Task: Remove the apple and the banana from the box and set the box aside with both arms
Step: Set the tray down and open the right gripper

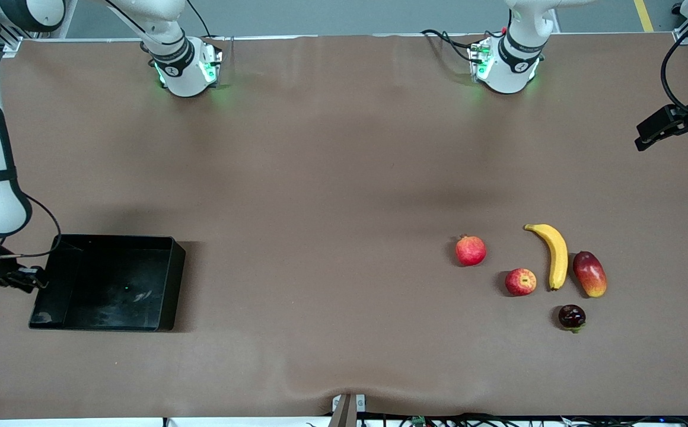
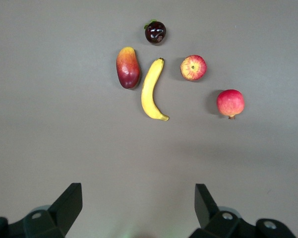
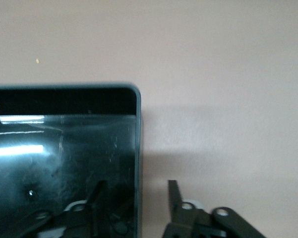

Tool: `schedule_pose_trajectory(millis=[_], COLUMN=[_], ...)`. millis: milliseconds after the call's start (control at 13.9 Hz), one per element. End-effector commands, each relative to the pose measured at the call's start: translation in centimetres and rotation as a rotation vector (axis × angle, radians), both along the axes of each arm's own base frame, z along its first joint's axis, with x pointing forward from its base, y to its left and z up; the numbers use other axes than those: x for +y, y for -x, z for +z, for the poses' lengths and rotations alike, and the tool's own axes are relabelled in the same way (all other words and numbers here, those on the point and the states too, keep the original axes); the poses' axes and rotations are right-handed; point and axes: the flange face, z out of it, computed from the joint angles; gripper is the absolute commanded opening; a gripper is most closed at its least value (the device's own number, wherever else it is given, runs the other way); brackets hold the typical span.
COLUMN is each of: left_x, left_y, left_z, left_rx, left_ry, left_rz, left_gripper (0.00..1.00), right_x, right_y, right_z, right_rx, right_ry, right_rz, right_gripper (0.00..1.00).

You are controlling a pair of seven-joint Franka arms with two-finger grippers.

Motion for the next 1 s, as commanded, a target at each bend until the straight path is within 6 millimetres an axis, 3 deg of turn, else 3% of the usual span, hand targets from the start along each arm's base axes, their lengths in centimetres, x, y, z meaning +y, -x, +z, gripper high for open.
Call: schedule_pose_trajectory(millis=[0, 287, 646, 932], left_x=[0.0, 0.1, 0.3, -0.1], left_y=[0.7, 1.3, 1.5, 1.4], left_z=[0.8, 1.2, 1.4, 1.1], left_rx=[-0.005, 0.006, 0.013, 0.016], left_ry=[0.011, 0.006, 0.006, 0.006], left_rz=[-0.006, 0.010, 0.000, -0.010], left_gripper=[1.00, 1.00, 1.00, 1.00], right_x=[2.2, 5.1, 10.4, 16.4], right_y=[-1.4, -1.2, 0.7, 2.6], right_z=[2.4, 5.8, 12.7, 18.1], right_rx=[-0.012, 0.044, 0.172, 0.287], right_ry=[-0.012, -0.070, -0.077, -0.036], right_rz=[0.052, 0.033, 0.009, 0.011], right_gripper=[1.00, 1.00, 1.00, 1.00])
